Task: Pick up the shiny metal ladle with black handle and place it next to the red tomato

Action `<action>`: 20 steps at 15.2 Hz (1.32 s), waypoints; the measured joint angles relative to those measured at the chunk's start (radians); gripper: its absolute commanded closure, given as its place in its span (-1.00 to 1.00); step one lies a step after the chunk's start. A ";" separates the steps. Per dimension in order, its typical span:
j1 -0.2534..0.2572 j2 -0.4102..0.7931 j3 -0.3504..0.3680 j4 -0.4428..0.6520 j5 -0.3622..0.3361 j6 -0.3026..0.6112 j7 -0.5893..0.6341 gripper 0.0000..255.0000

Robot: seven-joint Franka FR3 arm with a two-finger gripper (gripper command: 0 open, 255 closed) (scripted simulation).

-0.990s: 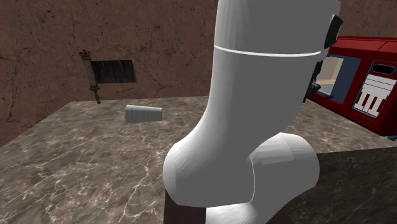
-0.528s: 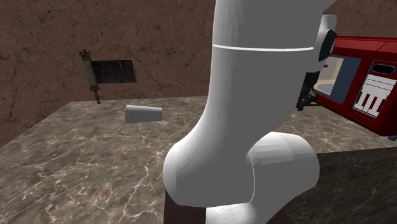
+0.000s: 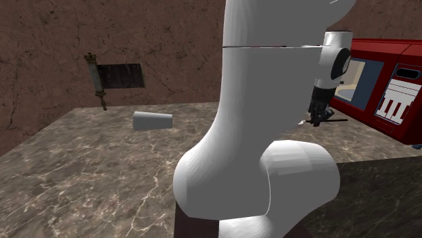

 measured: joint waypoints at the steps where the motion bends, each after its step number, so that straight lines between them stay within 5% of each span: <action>1: -0.001 0.011 0.002 -0.006 0.013 0.014 -0.008 1.00; 9: -0.009 0.044 0.010 -0.021 0.054 0.050 -0.036 1.00; 10: -0.009 0.045 0.010 -0.021 0.054 0.050 -0.036 -1.00; 16: -0.009 0.045 0.010 -0.021 0.054 0.051 -0.036 -1.00; 20: 0.014 -0.059 -0.007 0.001 -0.063 -0.039 0.046 -1.00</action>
